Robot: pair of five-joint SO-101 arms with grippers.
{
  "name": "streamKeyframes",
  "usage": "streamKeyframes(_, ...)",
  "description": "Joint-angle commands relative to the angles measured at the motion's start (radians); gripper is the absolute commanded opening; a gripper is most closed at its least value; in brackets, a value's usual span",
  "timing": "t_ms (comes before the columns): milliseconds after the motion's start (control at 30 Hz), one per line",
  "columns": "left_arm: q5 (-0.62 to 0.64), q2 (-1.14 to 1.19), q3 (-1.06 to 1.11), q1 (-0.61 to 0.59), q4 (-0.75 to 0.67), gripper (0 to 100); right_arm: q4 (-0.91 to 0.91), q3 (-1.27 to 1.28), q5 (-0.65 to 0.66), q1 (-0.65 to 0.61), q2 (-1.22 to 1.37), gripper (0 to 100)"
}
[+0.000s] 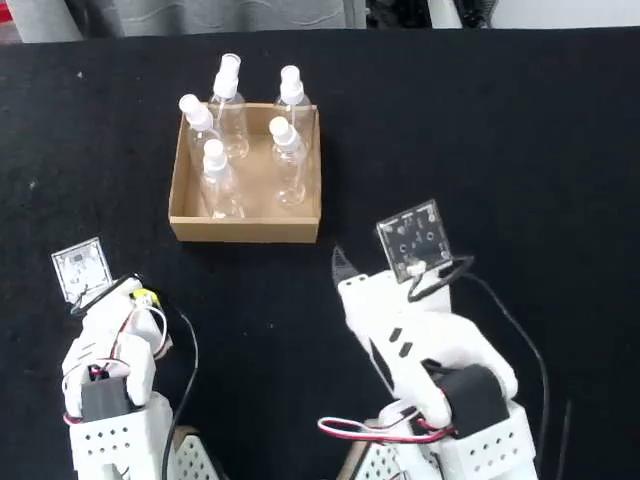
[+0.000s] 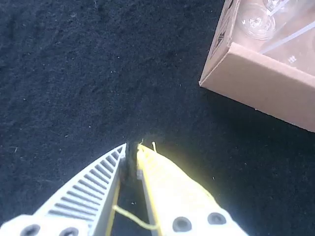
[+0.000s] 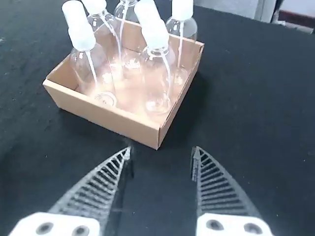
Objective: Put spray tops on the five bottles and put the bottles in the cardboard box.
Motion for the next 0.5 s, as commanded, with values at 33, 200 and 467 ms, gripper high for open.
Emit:
streamKeyframes(33, -0.005, -0.002, 0.022, -0.008, 0.006, 3, 0.003, 0.041, 0.026, 0.023, -0.077, 14.5)
streamKeyframes(200, -0.005, -0.002, 0.022, -0.008, 0.006, 3, 0.002, 0.096, 0.061, 0.023, -0.162, 14.5)
streamKeyframes(467, -0.005, -0.002, 0.022, -0.008, 0.006, 3, 0.002, 0.199, 0.071, 0.023, -0.259, 14.5)
